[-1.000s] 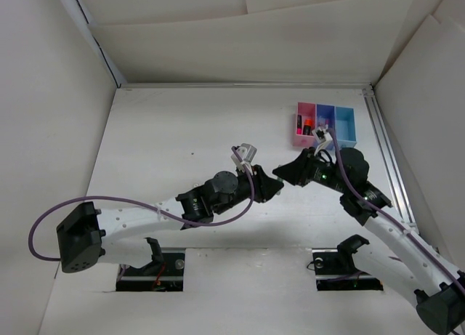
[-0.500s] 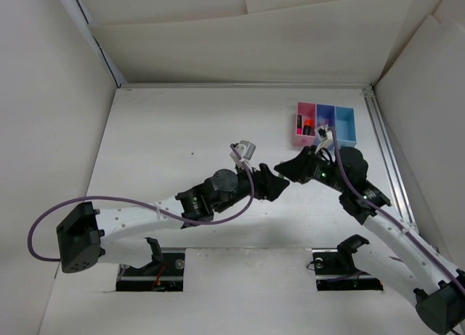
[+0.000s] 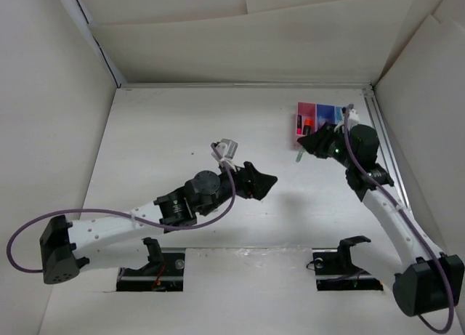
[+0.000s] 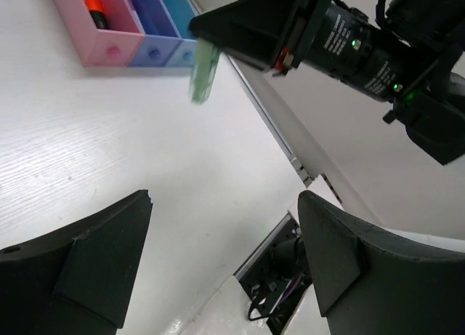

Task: Sort the stationery into containers
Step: Place the stationery in the storage box.

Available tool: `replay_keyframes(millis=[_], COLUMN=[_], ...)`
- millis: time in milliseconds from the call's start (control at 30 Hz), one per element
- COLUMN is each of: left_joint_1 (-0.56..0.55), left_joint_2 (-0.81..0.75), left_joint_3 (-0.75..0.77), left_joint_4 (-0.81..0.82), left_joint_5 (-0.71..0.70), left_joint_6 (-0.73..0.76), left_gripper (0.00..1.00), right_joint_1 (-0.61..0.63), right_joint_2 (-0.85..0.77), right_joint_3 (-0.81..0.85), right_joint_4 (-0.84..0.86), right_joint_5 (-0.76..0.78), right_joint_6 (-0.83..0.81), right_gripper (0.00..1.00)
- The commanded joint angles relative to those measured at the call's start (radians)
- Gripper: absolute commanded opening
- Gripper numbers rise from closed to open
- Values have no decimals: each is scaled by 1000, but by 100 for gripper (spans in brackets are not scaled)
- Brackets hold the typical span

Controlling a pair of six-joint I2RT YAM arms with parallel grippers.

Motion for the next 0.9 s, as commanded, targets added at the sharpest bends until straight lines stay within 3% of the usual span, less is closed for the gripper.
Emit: replay_keyframes(millis=[0,133,267,467,567,867], left_joint_1=[-1,-1,-1,-1,-1,8], left_joint_2=[-88,-167,-249,-388,-408,-333], left_joint_3=[-41,-109,-158,-221,-247,-267], left_joint_4=[-128,-289,-459,-662,-673,-714], left_joint_5=[-112,-227,-321,-461,-482,-536], left_joint_6=[-40,-138,-284,-470,-505,-563], left_gripper=[78,78,72,62,60,57], right_joint_1=[-144,-299,-428,-437,-437,-385], right_joint_2=[65,185,327,551,591,751], right_joint_3=[104,186,220,393,427,545], right_joint_4=[34,34,80,91,91,91], right_joint_5=[68,190,284,471,528,651], right_joint_6=[-84,-125,-43,-33,-53,-137], right_gripper=[13,12,12,11,11,13])
